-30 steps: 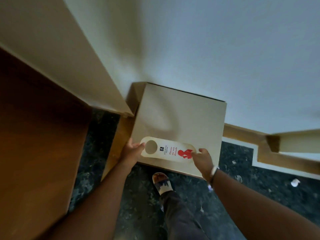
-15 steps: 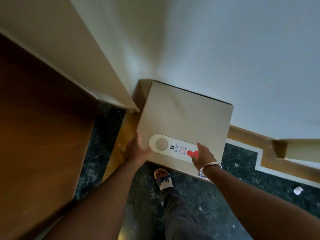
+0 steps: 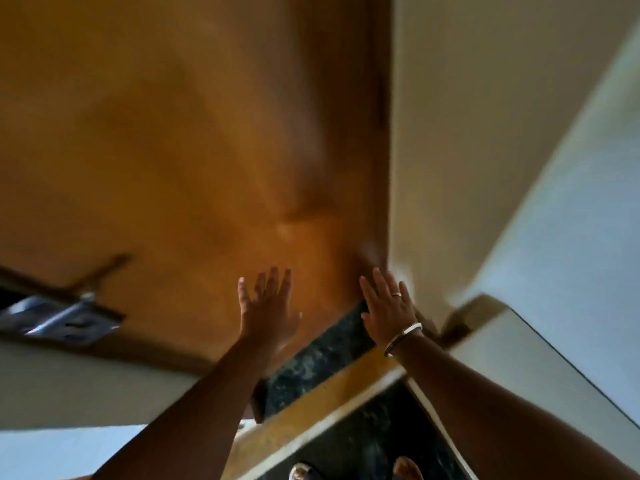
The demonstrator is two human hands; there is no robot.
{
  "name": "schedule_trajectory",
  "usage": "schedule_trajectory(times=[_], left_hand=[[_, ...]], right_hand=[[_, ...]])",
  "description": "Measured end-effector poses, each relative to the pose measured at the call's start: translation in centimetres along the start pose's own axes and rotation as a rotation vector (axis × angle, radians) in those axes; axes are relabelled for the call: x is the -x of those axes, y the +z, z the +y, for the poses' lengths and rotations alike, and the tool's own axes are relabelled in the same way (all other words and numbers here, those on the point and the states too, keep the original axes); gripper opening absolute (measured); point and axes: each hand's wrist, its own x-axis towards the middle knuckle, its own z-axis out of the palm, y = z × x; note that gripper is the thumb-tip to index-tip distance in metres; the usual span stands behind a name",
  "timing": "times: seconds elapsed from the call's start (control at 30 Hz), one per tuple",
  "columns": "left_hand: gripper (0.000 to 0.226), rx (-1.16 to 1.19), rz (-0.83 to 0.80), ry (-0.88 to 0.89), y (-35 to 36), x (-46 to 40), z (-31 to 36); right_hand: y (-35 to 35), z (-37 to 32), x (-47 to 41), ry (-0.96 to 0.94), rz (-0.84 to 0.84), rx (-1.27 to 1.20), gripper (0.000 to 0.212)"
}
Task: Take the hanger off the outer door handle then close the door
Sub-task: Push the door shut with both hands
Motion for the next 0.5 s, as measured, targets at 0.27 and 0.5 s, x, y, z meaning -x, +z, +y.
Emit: schedule_trajectory(times=[0.27,0.5], left_hand=[[0.094,-0.025,0.505,-0.252,-12.1,5.2,-18.4],[0.097,0.012,0.787,-0.456,-17.1,7.7,-28.8]], right_hand=[[-10.6,-26.1,-7.9,-0.491,0.367,-0.098,0.081],[-18.3,-39.3,-11.3,-0.656,0.686,-0.174,0.089]])
